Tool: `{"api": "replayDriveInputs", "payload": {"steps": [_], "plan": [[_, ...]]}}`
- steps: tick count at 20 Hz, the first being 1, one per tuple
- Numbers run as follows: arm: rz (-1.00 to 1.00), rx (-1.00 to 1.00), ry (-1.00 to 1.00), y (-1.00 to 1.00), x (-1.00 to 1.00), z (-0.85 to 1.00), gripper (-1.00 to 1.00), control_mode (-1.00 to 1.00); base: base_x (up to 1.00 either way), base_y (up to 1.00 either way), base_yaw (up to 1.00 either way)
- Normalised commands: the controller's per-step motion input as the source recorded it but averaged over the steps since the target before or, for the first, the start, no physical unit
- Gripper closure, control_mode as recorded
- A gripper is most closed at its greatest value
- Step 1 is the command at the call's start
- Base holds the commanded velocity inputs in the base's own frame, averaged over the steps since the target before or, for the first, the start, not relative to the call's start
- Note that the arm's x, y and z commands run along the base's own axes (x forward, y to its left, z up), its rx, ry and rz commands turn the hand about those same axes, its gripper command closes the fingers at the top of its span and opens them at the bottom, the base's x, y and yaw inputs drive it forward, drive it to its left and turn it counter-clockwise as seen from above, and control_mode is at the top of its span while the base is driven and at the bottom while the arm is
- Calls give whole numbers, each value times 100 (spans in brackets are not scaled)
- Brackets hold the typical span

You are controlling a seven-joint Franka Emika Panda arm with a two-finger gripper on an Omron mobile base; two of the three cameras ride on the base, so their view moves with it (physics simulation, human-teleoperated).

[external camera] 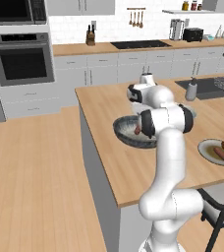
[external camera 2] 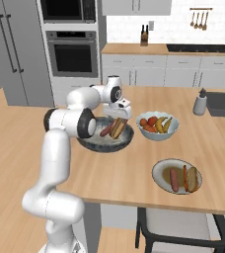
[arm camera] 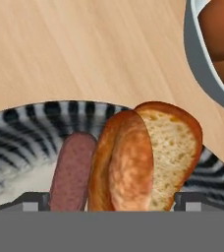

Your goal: Place one bun and one sausage from the bowl on each plate.

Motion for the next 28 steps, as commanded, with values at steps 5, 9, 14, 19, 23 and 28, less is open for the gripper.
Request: {"api": "replayDriveInputs", "payload": {"steps": [5,9,14,19,23,28], "plan": [[0,0,-3,6,-5,-13,100,-100,0,0,0],[0,0,-9,17,-16,-1,100,-100,0,0,0],[-4,-2,-14,16,-16,3,100,-100,0,0,0],[-4,-1,-1,5,-28,48,100,-100,0,0,0],[-1,6,3,0,-88,75,100,-100,0,0,0],[0,8,12,16,-100,60,100,-100,0,0,0]]}}
